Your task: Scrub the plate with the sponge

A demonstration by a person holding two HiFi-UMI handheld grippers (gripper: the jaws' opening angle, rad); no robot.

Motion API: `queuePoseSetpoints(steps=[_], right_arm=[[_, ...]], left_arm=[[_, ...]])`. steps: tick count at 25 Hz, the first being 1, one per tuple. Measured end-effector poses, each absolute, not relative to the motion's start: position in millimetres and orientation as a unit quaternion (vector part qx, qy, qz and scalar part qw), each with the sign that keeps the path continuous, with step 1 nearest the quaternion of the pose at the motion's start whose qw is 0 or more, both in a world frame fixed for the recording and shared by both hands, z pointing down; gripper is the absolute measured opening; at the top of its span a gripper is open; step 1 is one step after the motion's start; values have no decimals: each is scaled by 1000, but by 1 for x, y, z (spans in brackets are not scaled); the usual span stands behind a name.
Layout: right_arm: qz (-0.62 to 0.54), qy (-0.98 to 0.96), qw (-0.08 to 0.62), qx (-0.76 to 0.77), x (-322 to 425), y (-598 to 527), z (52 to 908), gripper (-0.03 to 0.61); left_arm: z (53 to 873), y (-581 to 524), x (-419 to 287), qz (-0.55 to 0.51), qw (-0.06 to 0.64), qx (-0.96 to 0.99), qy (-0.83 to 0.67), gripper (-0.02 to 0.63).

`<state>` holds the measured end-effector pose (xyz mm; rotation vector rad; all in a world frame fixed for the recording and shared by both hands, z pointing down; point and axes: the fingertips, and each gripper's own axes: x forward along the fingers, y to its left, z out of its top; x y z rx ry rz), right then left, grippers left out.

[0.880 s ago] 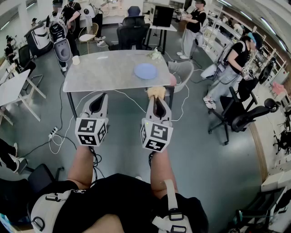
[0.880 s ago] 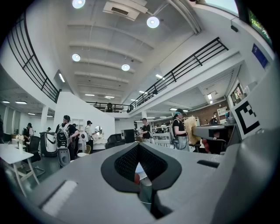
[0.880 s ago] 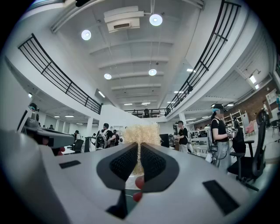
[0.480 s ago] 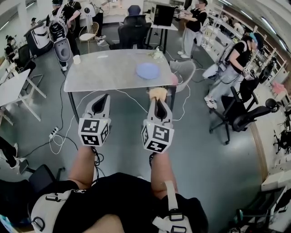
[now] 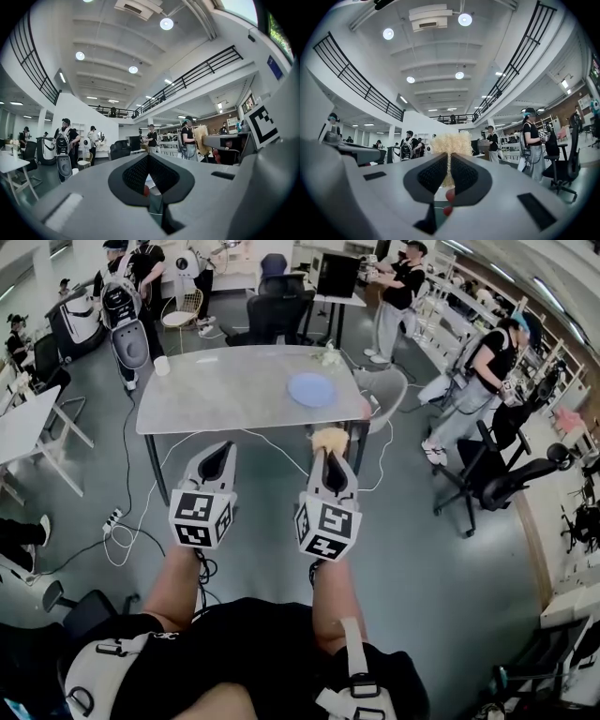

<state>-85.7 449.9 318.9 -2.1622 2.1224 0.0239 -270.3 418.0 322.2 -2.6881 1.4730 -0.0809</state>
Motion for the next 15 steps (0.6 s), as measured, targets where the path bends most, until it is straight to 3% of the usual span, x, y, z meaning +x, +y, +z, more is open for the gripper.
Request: queuePoseSetpoints(steps=[8,15], right_arm=[[2,689,40,-724,-111,438,330,29],[6,684,41,-728,-88,396,337,29]], left_arm=[[342,399,-297,-33,9,-884,467,-2],[348,355,-275,-37,15,-885,464,-1]])
